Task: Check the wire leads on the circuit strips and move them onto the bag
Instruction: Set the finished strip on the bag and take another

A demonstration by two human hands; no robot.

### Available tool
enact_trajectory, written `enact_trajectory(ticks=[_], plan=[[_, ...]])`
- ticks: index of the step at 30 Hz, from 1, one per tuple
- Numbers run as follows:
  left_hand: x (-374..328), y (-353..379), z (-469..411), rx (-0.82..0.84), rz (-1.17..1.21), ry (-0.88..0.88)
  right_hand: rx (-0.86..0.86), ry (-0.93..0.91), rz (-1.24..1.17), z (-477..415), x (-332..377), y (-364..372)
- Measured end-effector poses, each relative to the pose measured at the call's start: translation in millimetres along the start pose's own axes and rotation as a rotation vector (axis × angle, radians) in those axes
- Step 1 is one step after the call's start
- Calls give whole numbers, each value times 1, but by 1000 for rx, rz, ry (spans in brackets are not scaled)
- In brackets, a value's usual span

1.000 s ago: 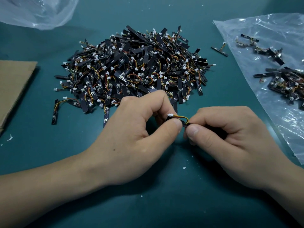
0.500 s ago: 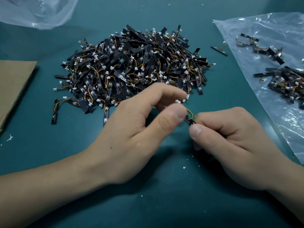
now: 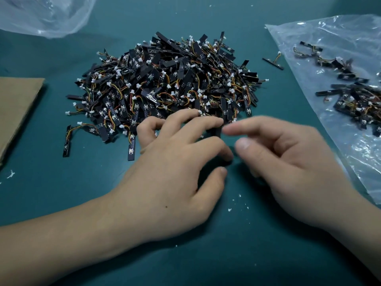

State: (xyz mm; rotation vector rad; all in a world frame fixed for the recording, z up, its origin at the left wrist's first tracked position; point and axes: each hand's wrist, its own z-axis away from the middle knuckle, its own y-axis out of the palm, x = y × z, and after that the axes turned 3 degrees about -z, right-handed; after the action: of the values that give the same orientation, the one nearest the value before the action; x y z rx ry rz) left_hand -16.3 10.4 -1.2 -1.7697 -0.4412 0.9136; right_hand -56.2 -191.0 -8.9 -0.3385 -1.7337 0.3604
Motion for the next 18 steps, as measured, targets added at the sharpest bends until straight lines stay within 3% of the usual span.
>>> enact_trajectory(ticks=[3, 10, 18], plan=[[0, 1, -1, 25, -24, -17, 50, -9, 84, 2, 1, 2], [3, 3, -1, 44, -42, 40, 28, -10, 36, 2, 0, 2], [-1, -2, 0, -95, 138, 45, -81, 10, -63, -1, -3, 1]])
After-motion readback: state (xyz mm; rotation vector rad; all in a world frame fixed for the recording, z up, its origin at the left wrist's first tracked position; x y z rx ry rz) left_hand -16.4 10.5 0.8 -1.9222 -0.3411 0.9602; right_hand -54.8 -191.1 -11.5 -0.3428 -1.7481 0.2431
